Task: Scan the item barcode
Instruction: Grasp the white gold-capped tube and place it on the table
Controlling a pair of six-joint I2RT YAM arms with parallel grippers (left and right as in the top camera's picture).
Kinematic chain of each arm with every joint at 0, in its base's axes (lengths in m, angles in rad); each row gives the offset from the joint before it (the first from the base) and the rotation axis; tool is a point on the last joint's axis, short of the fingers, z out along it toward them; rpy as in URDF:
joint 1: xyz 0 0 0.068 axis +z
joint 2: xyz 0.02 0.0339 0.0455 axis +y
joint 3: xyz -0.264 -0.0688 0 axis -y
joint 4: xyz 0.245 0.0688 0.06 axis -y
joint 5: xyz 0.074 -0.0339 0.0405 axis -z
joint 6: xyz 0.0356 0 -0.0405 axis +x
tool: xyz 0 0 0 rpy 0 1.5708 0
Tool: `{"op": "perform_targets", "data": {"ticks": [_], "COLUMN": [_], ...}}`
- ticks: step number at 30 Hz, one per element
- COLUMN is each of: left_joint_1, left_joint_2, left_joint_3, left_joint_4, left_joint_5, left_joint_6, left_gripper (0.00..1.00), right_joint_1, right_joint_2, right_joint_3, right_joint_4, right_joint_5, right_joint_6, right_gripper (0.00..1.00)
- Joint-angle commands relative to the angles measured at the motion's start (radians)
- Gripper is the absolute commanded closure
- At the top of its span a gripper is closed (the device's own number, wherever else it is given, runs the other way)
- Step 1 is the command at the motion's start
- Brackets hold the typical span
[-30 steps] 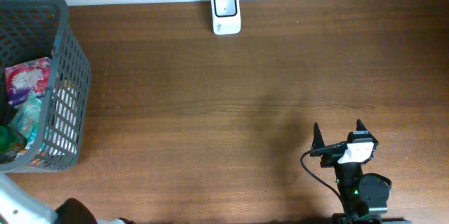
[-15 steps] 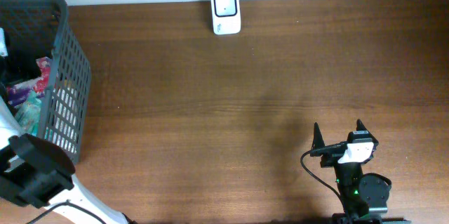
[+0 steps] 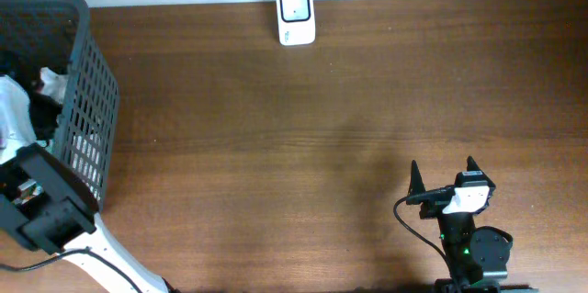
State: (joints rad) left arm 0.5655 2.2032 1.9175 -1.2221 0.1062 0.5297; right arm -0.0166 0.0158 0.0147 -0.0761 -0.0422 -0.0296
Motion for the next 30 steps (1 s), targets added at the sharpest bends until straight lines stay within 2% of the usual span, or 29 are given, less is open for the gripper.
{"op": "perform_targets", "data": {"ticks": [1,3,9,10,11,12,13,17,18,20,23,24,25,28,30], "left_joint_1": [-0.015,-0.015,-0.015,-0.015,-0.015,-0.015,-0.015,-0.015,-0.015,-0.015,-0.015,-0.014,-0.011,-0.004,0.021], "left_joint_2": [0.007,0.007,0.007,0.007,0.007,0.004,0.004,0.001,0.001,0.001,-0.001,-0.005,-0.012,-0.059,-0.111], "left_joint_3": [-0.077,-0.106,-0.195,-0.223,-0.228,-0.221,-0.185,0.117,0.275,0.491,0.751,0.844,0.913,1.041,1.057], "left_joint_4": [0.030,0.055,0.090,0.097,0.099,0.107,0.100,-0.054,-0.114,-0.189,-0.246,-0.247,-0.247,-0.245,-0.246], "left_joint_5": [-0.079,-0.114,-0.110,-0.110,-0.110,-0.110,-0.110,-0.055,0.016,0.162,0.413,0.417,0.412,0.252,0.230], "left_joint_6": [0.024,0.006,-0.010,-0.010,-0.024,-0.080,-0.156,-0.330,-0.375,-0.387,-0.404,-0.506,-0.550,-0.609,-0.649], "left_gripper": [0.39,0.46,0.45,0.58,0.76,0.85,1.00,1.00,1.00,1.00,1.00,1.00,1.00,1.00,1.00], "right_joint_1": [0.010,0.010,0.010,0.010,0.010,0.010,0.010,0.010,0.010,0.010,0.010,0.010,0.010,0.010,0.010], "right_joint_2": [-0.007,-0.007,-0.007,-0.007,-0.007,-0.007,-0.007,-0.007,-0.007,-0.007,-0.007,-0.007,-0.007,-0.007,-0.007], "right_joint_3": [-0.009,-0.009,-0.009,-0.009,-0.009,-0.009,-0.009,-0.009,-0.009,-0.009,-0.009,-0.009,-0.009,-0.009,-0.009], "right_joint_4": [-0.002,-0.002,-0.002,-0.002,-0.002,-0.002,-0.002,-0.002,-0.002,-0.002,-0.002,-0.002,-0.002,-0.002,-0.002], "right_joint_5": [-0.002,-0.002,-0.001,-0.002,-0.002,-0.002,-0.002,-0.002,-0.002,-0.002,-0.002,-0.002,-0.002,-0.002,-0.002], "right_joint_6": [0.000,0.000,0.000,0.000,0.000,0.000,0.000,0.000,0.000,0.000,0.000,0.000,0.000,0.000,0.000], "right_gripper": [0.01,0.01,0.01,0.01,0.01,0.01,0.01,0.01,0.01,0.01,0.01,0.01,0.01,0.01,0.01]}}
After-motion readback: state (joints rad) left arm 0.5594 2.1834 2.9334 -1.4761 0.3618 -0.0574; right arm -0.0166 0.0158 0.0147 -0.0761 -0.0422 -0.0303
